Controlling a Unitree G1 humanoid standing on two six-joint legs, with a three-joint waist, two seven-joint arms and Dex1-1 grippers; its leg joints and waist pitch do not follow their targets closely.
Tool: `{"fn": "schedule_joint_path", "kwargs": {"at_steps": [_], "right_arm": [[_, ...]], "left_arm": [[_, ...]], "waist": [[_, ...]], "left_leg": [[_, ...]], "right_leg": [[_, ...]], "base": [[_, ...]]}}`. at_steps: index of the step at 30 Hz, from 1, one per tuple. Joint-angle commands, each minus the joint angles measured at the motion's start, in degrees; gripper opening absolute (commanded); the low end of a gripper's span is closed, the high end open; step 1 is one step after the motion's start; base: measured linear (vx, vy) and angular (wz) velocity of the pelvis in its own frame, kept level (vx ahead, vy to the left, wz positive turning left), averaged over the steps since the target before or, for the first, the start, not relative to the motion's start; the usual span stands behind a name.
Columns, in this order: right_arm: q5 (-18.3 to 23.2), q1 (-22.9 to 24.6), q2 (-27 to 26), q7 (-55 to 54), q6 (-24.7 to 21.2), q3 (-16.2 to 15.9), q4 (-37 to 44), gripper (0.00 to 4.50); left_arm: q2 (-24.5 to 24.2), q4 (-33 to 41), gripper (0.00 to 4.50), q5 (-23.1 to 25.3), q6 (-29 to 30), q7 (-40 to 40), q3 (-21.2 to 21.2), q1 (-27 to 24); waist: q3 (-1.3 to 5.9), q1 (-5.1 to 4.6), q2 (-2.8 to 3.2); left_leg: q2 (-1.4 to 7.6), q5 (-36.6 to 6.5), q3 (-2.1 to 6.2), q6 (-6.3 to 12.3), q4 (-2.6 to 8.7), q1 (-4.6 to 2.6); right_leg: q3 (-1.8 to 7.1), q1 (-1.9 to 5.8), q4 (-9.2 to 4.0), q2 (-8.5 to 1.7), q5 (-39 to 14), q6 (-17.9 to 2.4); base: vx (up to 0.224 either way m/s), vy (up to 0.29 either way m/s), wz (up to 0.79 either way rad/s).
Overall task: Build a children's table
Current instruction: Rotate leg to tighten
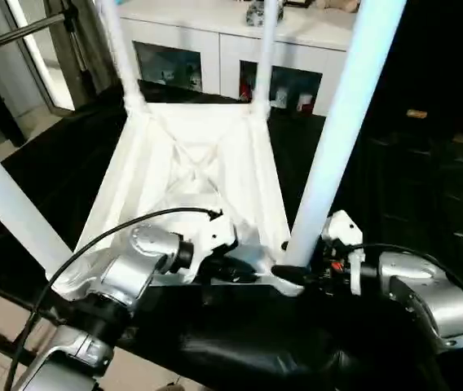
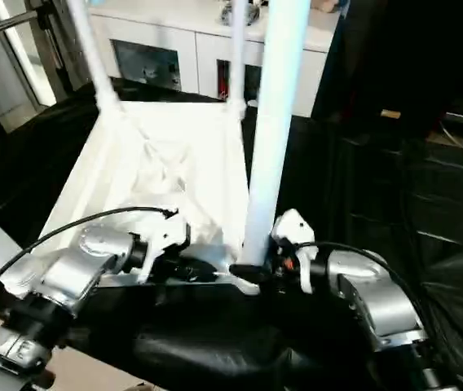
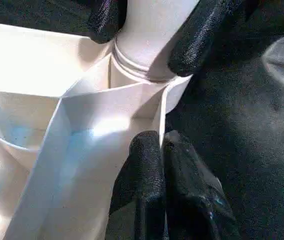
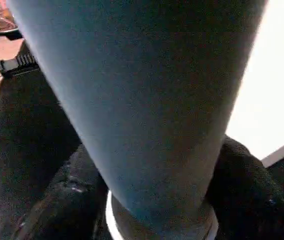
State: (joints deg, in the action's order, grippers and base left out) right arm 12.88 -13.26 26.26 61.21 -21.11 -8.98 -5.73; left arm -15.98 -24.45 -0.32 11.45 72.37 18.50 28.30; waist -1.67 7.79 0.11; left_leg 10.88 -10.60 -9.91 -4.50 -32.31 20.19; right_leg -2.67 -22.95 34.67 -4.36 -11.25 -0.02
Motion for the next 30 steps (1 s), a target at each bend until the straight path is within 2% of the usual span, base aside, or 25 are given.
{"fn": "schedule_joint_path", "kwargs": {"at_steps": [1,7,11,13,16,17,18,19,23,24,26,27,28,30], "right_arm": [[0.1,1.1,-0.3,2.2,-1.4,-4.0,0.2,2.37],[0.0,1.7,-0.8,1.9,-1.6,-4.7,0.9,2.15],[0.1,2.6,-3.4,-2.7,-3.0,-3.4,0.6,2.12],[-1.2,2.5,-6.1,-8.8,-3.5,-2.0,-1.6,2.09],[-3.4,1.3,-10.0,-18.0,-5.0,0.3,-6.0,2.07],[-3.6,1.1,-11.4,-20.3,-5.3,1.0,-6.9,2.06],[-3.9,0.8,-13.4,-23.7,-5.7,2.0,-8.0,2.04],[-3.9,0.8,-13.4,-23.7,-5.7,2.0,-8.0,2.02],[-6.1,-0.9,-20.3,-36.2,-5.5,4.4,-11.8,1.99],[-7.0,-1.6,-22.7,-39.1,-5.2,4.4,-12.7,1.99],[-7.4,-2.0,-23.3,-39.3,-4.7,3.8,-12.9,1.99],[-7.3,-2.3,-23.8,-37.4,-3.2,2.9,-13.1,1.99],[-6.9,-2.3,-23.9,-36.3,-3.5,2.8,-12.9,2.54],[-5.6,-2.0,-23.7,-34.5,-4.0,2.7,-12.0,2.67]], "left_arm": [[1.4,3.1,0.0,-3.5,-0.5,0.5,0.0,0.8],[1.7,3.0,0.0,-3.2,-0.4,-0.5,-0.2,0.9],[3.8,0.5,0.0,-1.4,-0.4,-6.4,-1.6,2.2],[5.5,-1.3,0.0,-0.5,-0.7,-10.8,-2.5,3.2],[8.0,-3.8,0.0,0.9,-1.0,-16.5,-3.2,4.6],[8.8,-4.4,0.0,1.2,-0.6,-17.9,-3.3,4.9],[10.0,-5.1,0.0,1.6,-0.2,-19.8,-3.3,5.3],[10.0,-5.1,0.0,1.6,-0.2,-19.8,-3.3,5.3],[14.1,-7.6,0.0,2.8,0.7,-26.5,-3.3,6.5],[15.2,-8.7,0.0,3.5,0.5,-28.3,-3.1,7.0],[15.5,-9.2,0.0,3.6,0.1,-28.6,-3.0,7.3],[15.8,-9.8,0.0,3.6,-0.2,-28.6,-3.1,7.6],[15.8,-9.8,0.0,3.7,-0.3,-28.7,-3.1,7.7],[15.3,-9.4,0.0,3.5,-0.5,-27.4,-2.8,7.5]], "waist": [[2.43,-0.04,-0.78],[2.51,0.16,-0.81],[2.36,0.11,-0.89],[2.09,0.06,-0.87],[1.96,-0.54,-0.99],[1.95,-0.62,-0.93],[1.9,-1.2,-0.99],[1.95,-1.21,-0.96],[2.03,-1.74,-0.55],[2.04,-2.05,-0.69],[2.1,-2.11,-0.62],[2.16,-2.19,-0.64],[2.16,-2.19,-0.65],[2.21,-2.19,-0.66]], "left_leg": [[2.19,-10.5,0.35,3.13,3.35,0.0],[2.13,-9.6,0.36,3.29,3.25,0.07],[2.07,-10.2,0.35,3.04,3.32,0.1],[1.94,-12.2,0.38,2.05,3.61,0.08],[1.71,-14.5,0.62,0.58,3.93,0.01],[1.75,-14.9,0.68,0.38,3.95,-0.07],[1.63,-15.8,0.69,0.04,4.0,-0.11],[1.63,-16.0,0.78,-0.02,4.04,-0.16],[1.68,-15.8,0.89,-0.34,4.16,0.06],[1.56,-16.8,0.95,-0.69,4.22,-0.12],[1.63,-16.8,0.97,-0.56,4.22,-0.13],[1.7,-16.6,0.93,-0.17,4.19,0.04],[1.66,-16.2,0.9,-0.01,4.17,0.12],[1.66,-15.5,0.81,0.53,4.1,0.18]], "right_leg": [[2.29,2.92,-4.2,-3.68,-9.2,-11.1],[2.27,2.97,-4.03,-3.62,-8.0,-11.1],[2.26,2.89,-4.2,-3.61,-9.4,-10.8],[2.23,2.7,-4.83,-3.68,-15.2,-9.2],[2.16,2.63,-5.54,-3.77,-22.3,-6.7],[2.19,2.51,-5.67,-3.86,-23.3,-6.3],[2.2,2.24,-5.97,-3.77,-25.0,-5.6],[2.12,2.33,-5.97,-3.83,-25.6,-5.3],[2.2,2.17,-5.91,-3.69,-24.1,-5.3],[2.13,2.09,-6.0,-3.6,-24.6,-5.1],[2.2,2.14,-5.96,-3.63,-23.8,-5.2],[2.28,2.27,-5.82,-3.66,-21.6,-5.6],[2.31,2.36,-5.73,-3.62,-20.6,-5.8],[2.33,2.45,-5.52,-3.53,-18.4,-6.3]], "base": [[0.0,0.0,0.0],[0.0,0.0,0.0],[0.0,0.0,0.0],[0.0,0.0,0.0],[0.0,0.0,0.0],[0.0,0.0,0.0],[0.0,0.0,0.0],[0.0,0.0,0.0],[0.0,0.0,0.0],[0.0,0.0,0.0],[0.0,0.0,0.0],[0.0,0.0,0.0],[0.0,0.0,0.0],[0.0,0.0,0.0]]}}
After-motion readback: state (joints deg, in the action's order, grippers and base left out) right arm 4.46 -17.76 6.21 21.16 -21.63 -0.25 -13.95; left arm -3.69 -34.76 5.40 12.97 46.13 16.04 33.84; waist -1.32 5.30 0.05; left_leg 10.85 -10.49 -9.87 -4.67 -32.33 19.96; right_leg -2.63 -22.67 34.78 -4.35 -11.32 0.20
